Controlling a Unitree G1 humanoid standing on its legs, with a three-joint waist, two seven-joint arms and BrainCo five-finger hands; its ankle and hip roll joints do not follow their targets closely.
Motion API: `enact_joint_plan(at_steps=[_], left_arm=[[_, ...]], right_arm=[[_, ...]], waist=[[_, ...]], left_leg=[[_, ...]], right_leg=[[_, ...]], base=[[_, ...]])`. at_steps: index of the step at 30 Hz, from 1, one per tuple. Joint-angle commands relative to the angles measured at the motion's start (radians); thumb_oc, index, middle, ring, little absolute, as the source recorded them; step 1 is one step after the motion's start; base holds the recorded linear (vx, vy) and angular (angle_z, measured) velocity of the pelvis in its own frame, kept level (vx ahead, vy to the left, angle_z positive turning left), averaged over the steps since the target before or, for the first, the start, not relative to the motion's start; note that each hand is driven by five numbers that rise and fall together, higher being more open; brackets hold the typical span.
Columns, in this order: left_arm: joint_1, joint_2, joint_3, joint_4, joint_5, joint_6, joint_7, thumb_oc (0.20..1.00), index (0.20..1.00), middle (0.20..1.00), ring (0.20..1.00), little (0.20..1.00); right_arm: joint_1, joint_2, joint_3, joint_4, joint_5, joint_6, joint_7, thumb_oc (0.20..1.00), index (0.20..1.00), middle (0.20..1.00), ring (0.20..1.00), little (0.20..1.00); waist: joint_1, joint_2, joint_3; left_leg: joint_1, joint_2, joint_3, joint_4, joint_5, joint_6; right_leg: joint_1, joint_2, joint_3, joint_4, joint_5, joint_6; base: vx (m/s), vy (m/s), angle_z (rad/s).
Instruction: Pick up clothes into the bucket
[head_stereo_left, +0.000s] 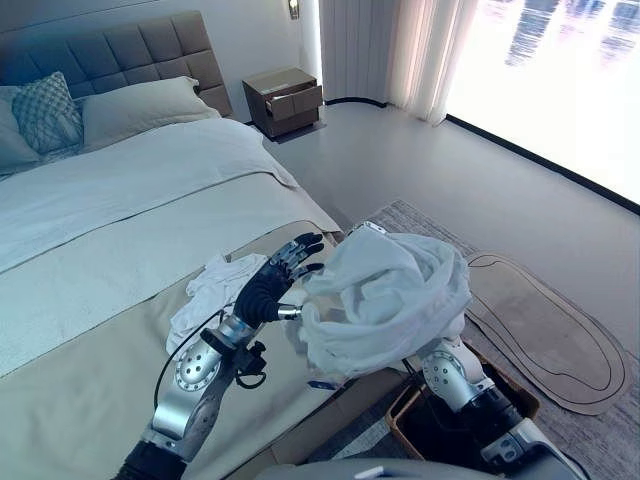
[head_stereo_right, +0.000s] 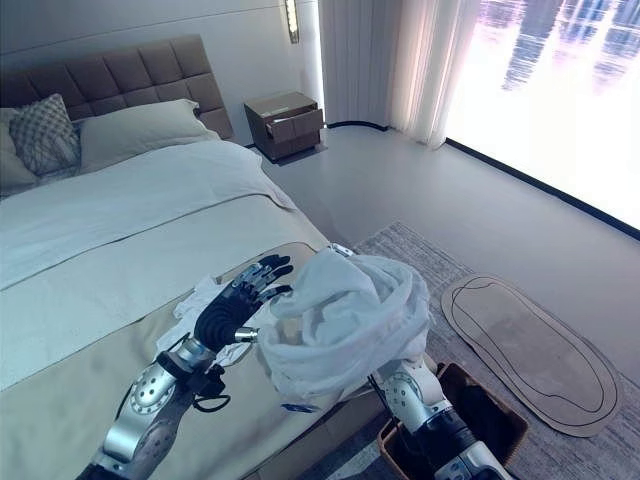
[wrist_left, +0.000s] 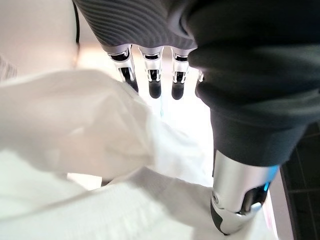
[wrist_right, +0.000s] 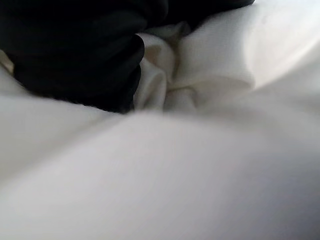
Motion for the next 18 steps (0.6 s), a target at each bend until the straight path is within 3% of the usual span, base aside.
enact_joint_plan(at_steps=[1,8,18], left_arm=[[-0.016,0.011,0.064,0.030,0.042,-0.044,0.040,1.000,1.000,1.000,1.000,1.000],[0.021,-0.002,0.108,0.082,0.076,-0.044,0.071,1.000,1.000,1.000,1.000,1.000],[0.087,-0.010,0.193,0.111,0.084,-0.038,0.085,1.000,1.000,1.000,1.000,1.000]], right_arm=[[-0.002,0.064,-0.055,-0.072,0.109,-0.022,0.042,0.200,0.200,0.200,0.200,0.200],[0.113,0.065,-0.134,-0.086,0.164,-0.031,0.029,0.200,0.200,0.200,0.200,0.200],[0.300,0.099,-0.426,-0.088,0.226,-0.093,-0.039,0.200,0.200,0.200,0.200,0.200]], waist=[[0.014,-0.064,-0.004],[0.002,-0.065,-0.002],[-0.025,-0.065,0.000]], left_leg=[[0.019,0.003,-0.013,0.048,-0.106,0.016],[0.016,0.003,-0.009,0.051,-0.108,0.016],[0.019,0.003,-0.005,0.049,-0.110,0.016]], right_leg=[[-0.087,-0.056,-0.010,0.000,0.134,0.044],[-0.092,-0.057,-0.011,0.005,0.133,0.045],[-0.093,-0.060,-0.006,0.007,0.133,0.047]], base=[[0.00,0.000,0.00],[0.00,0.000,0.00],[0.00,0.000,0.00]])
